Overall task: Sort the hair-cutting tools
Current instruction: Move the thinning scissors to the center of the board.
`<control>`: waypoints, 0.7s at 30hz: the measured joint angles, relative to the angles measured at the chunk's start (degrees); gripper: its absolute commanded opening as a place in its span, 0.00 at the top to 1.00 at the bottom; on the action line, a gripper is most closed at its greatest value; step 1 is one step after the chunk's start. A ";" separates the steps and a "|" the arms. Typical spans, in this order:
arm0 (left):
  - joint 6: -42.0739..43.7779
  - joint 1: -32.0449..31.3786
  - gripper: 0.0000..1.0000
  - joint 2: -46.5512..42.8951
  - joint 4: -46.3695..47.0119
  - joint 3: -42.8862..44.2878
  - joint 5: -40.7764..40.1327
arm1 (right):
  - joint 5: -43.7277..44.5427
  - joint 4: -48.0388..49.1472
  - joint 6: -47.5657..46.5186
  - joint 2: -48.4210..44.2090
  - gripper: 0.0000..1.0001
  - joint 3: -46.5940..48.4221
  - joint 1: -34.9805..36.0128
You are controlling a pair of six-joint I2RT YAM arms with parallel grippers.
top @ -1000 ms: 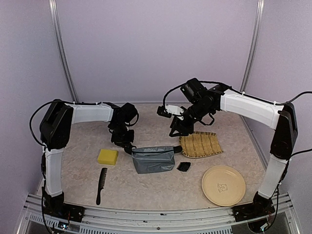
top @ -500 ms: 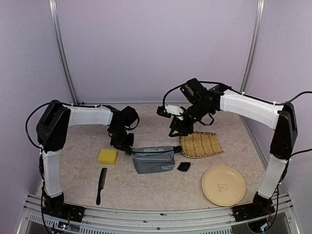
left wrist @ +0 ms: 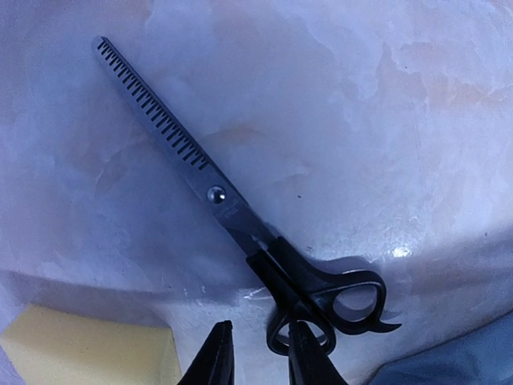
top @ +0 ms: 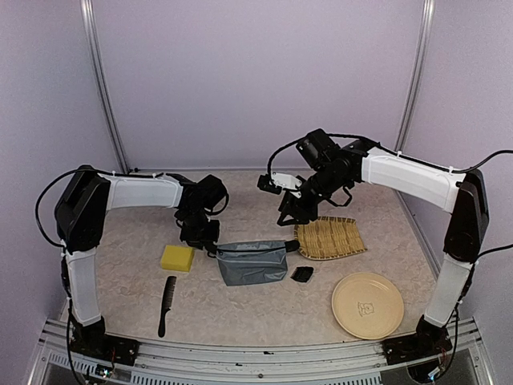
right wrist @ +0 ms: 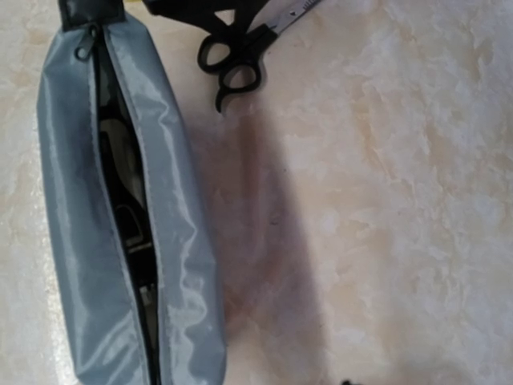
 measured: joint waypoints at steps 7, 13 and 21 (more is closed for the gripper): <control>-0.37 -0.31 0.79 -0.50 -0.02 0.00 1.77 | -0.09 0.00 0.00 0.44 0.54 0.00 0.00; -0.33 -1.05 0.81 -0.11 -0.13 -0.02 3.08 | -0.20 0.00 0.00 0.85 0.55 0.00 0.00; -0.35 -1.44 0.86 1.57 -1.70 -0.44 2.03 | -0.22 0.02 0.00 0.85 0.55 0.00 0.00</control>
